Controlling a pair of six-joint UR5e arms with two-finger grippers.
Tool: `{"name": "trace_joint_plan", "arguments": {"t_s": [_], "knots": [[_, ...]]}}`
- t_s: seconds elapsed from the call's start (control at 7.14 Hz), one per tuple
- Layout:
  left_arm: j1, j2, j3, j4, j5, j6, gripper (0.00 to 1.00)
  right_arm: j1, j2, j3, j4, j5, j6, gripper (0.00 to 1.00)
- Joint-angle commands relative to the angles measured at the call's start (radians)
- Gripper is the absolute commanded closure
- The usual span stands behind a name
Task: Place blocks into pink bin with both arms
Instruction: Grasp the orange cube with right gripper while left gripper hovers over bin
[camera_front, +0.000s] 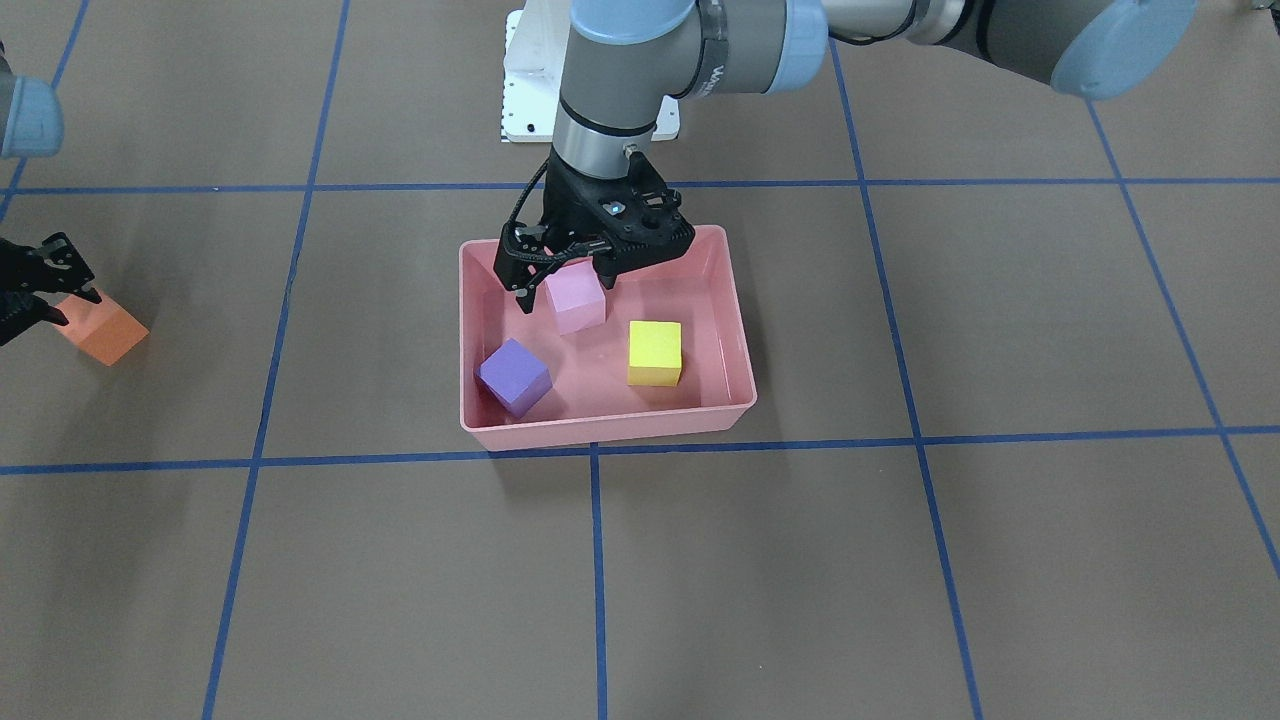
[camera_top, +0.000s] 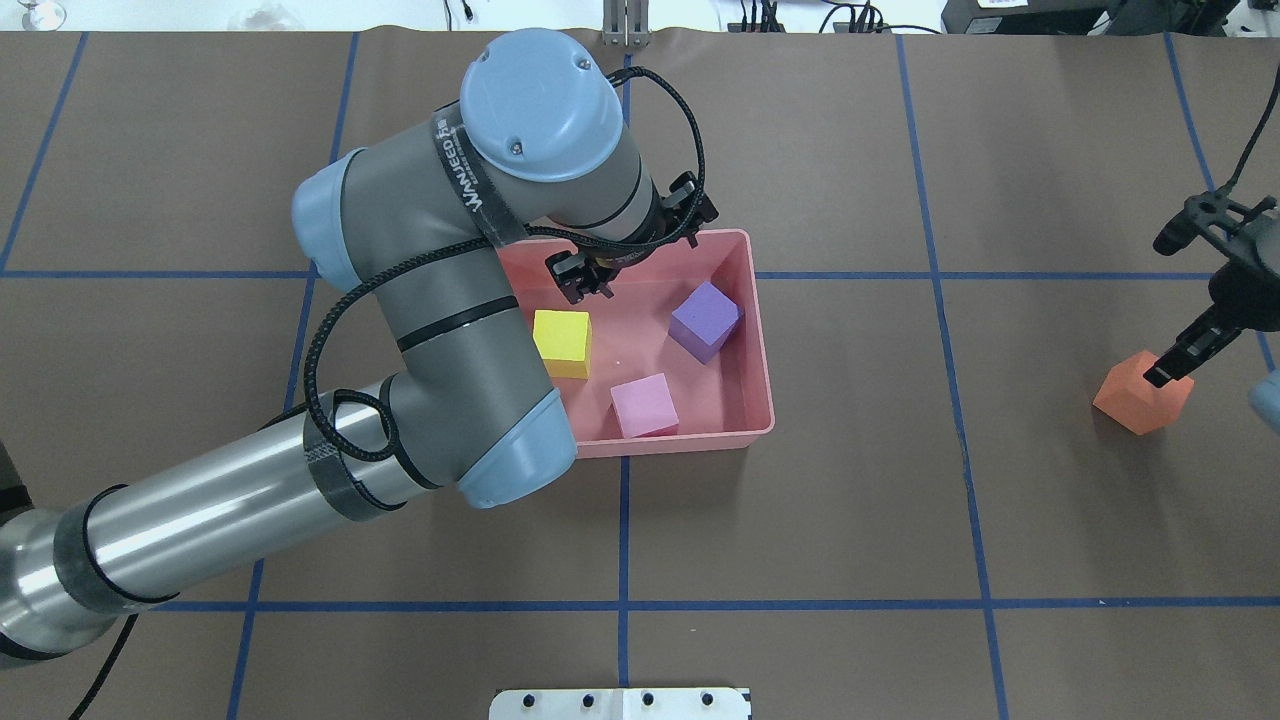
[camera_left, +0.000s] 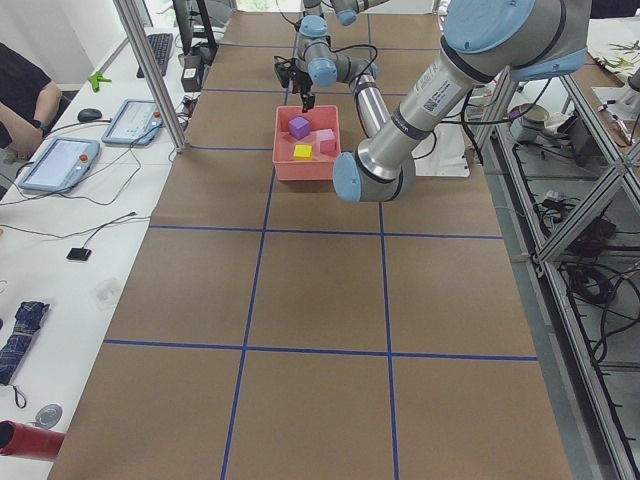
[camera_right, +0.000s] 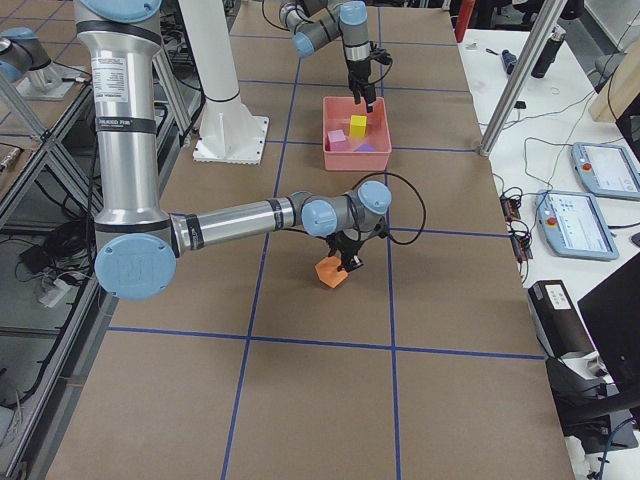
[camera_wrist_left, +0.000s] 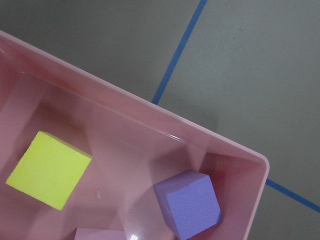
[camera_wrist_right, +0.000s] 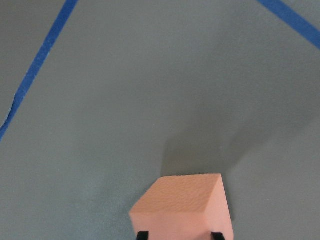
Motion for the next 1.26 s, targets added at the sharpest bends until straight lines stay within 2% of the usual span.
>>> {"name": "trace_joint_plan", "arguments": {"t_s": [0.0, 0.28, 0.42, 0.56, 0.84, 1.12], "knots": [[-0.016, 0.006, -0.008, 0.002, -0.003, 0.028, 0.0, 0.085, 0.007, 0.018, -0.018, 0.061, 0.002, 1.0], [-0.016, 0.006, -0.009, 0.011, -0.003, 0.028, 0.0, 0.085, 0.007, 0.015, -0.02, 0.05, 0.002, 0.99], [-0.016, 0.027, -0.023, 0.012, -0.001, 0.028, 0.0, 0.081, 0.007, 0.013, -0.013, 0.029, -0.01, 0.09], [-0.016, 0.045, -0.043, 0.012, -0.001, 0.028, 0.0, 0.06, 0.007, 0.016, -0.008, 0.014, -0.02, 0.01], [-0.017, 0.061, -0.051, 0.012, -0.001, 0.036, 0.0, 0.02, 0.005, 0.024, -0.002, -0.07, -0.07, 0.01], [-0.017, 0.064, -0.052, 0.012, -0.001, 0.036, 0.0, 0.009, -0.005, 0.017, 0.001, -0.08, -0.109, 0.01]]}}
